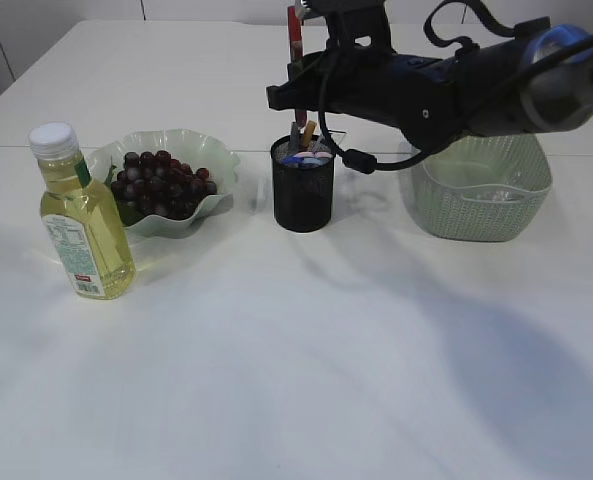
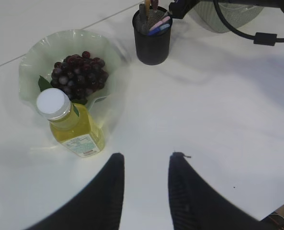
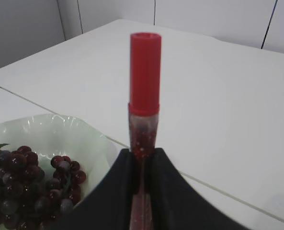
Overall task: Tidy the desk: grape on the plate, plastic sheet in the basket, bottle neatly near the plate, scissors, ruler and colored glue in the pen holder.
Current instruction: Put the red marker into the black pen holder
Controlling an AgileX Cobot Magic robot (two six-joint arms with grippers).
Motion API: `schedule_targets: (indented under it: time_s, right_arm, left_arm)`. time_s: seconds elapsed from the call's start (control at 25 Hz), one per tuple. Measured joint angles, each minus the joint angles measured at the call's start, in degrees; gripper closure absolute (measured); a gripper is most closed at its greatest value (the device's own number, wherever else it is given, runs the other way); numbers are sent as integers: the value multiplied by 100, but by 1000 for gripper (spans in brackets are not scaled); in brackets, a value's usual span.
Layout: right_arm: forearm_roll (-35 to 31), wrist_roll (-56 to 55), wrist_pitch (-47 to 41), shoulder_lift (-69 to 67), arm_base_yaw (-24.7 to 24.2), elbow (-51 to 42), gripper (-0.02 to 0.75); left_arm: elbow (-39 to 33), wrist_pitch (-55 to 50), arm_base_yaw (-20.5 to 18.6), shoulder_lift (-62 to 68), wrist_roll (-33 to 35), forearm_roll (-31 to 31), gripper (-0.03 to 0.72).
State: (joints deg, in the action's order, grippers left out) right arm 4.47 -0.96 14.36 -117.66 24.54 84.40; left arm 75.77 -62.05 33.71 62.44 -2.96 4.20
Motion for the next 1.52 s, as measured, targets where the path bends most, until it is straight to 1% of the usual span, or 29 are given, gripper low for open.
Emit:
schedule_targets:
  time_s: [0.28,0.72,1.08,1.52]
  right_arm:
    - [-24,0,50,-309,0,0,636]
    - [-59,217,517,-416,0,0,636]
    - [-220,274,584,-416,-132,0,636]
    - [-294,286,595,-543,-155,0,636]
  left_arm:
    - [0,0,0,0,0,0,452]
    - [0,0,0,0,0,0,452]
    - [0,0,0,0,0,0,452]
    - [0,0,0,0,0,0,452]
